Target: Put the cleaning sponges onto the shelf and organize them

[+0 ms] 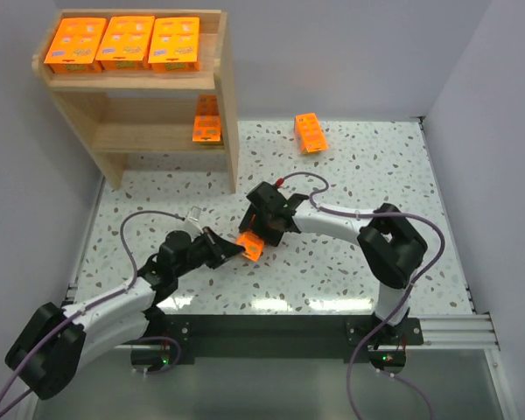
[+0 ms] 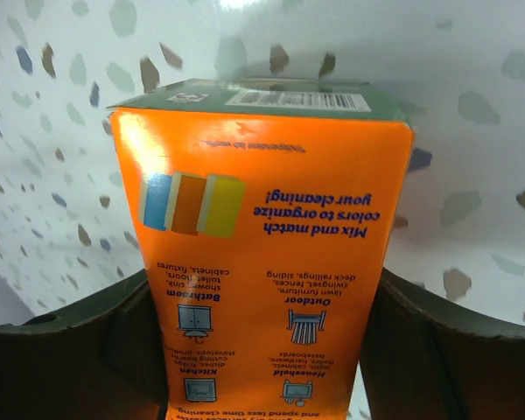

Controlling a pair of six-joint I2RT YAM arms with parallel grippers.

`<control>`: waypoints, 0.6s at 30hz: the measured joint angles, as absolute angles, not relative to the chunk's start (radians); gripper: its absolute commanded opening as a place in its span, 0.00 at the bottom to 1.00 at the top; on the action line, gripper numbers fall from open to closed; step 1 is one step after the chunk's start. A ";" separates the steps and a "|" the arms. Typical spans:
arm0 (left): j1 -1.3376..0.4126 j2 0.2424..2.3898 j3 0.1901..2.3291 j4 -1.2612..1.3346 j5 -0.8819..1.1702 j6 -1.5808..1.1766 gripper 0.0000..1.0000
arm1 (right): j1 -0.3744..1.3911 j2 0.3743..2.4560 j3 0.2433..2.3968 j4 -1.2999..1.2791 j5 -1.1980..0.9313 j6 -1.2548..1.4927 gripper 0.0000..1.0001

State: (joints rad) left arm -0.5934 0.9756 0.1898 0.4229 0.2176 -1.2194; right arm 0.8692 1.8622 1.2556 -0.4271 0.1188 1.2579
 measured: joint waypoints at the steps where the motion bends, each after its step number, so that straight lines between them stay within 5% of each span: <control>1: -0.597 0.936 0.183 0.400 0.222 -1.219 0.00 | 0.868 1.849 1.246 -0.430 0.099 1.257 0.87; 2: -0.599 0.895 0.176 0.375 0.229 -1.219 0.00 | 0.862 1.834 1.234 -0.439 0.078 1.252 0.99; 9: -0.609 0.619 0.133 0.223 0.262 -1.221 0.00 | 0.769 1.710 1.199 -0.516 -0.045 1.174 0.99; 18: -0.606 0.379 0.243 -0.171 0.176 -1.223 0.00 | 0.384 1.506 1.116 -0.609 -0.086 1.050 0.99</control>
State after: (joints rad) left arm -0.6060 0.3794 0.2432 -0.1715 0.1761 -1.2228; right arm 0.3836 1.5059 1.1164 -0.6094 -0.0856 1.0496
